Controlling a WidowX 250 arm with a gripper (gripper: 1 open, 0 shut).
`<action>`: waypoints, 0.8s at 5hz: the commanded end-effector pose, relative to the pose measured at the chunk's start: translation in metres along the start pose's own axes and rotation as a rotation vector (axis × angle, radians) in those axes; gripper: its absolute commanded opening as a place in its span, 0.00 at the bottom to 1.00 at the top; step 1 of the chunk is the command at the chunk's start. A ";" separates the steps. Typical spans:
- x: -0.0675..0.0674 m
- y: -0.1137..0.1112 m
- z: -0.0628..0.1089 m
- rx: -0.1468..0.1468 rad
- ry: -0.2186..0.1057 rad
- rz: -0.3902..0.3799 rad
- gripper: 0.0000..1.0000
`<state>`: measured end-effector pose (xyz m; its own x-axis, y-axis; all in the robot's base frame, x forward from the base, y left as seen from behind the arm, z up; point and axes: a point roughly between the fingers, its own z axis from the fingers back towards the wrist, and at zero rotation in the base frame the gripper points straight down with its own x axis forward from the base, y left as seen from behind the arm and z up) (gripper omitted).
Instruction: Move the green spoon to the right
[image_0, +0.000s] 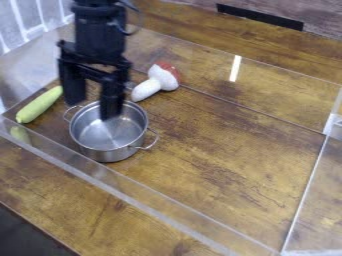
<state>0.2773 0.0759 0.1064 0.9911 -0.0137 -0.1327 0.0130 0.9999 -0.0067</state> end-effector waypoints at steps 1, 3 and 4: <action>0.011 0.049 0.009 0.027 -0.069 0.045 1.00; 0.031 0.070 -0.003 0.030 -0.084 0.061 1.00; 0.040 0.066 -0.013 0.034 -0.085 0.035 1.00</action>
<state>0.3063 0.1414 0.0698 0.9936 0.0354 -0.1077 -0.0354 0.9994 0.0026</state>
